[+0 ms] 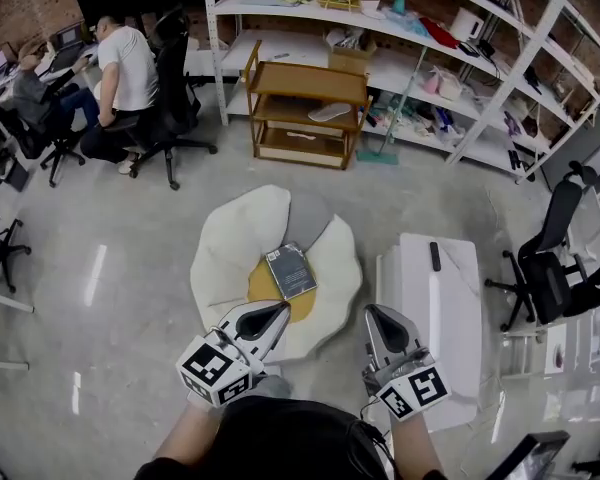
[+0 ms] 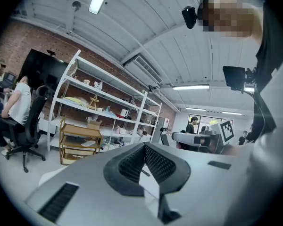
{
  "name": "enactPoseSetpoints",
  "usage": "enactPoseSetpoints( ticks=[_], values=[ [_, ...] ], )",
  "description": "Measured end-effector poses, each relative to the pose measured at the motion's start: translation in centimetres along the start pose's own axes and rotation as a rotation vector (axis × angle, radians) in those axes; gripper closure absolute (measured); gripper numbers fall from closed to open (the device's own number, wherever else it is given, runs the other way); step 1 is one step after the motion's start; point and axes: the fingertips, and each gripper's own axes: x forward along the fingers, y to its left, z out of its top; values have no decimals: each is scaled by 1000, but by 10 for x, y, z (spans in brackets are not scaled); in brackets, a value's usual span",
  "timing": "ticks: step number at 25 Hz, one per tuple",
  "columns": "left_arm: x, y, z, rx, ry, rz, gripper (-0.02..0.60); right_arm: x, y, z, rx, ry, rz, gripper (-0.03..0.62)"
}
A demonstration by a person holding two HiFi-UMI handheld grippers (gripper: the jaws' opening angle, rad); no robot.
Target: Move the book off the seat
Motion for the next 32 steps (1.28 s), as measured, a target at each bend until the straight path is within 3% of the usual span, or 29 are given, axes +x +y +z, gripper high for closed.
enactPoseSetpoints(
  ticks=[9, 19, 32],
  values=[
    [-9, 69, 8, -39, -1, 27, 579, 65, 4, -4, 40, 19, -6, 580],
    [-10, 93, 9, -59, 8, 57, 578, 95, 0, -3, 63, 24, 10, 579],
    [16, 118, -5, -92, 10, 193, 578, 139, -31, -23, 84, 79, 153, 579]
  ],
)
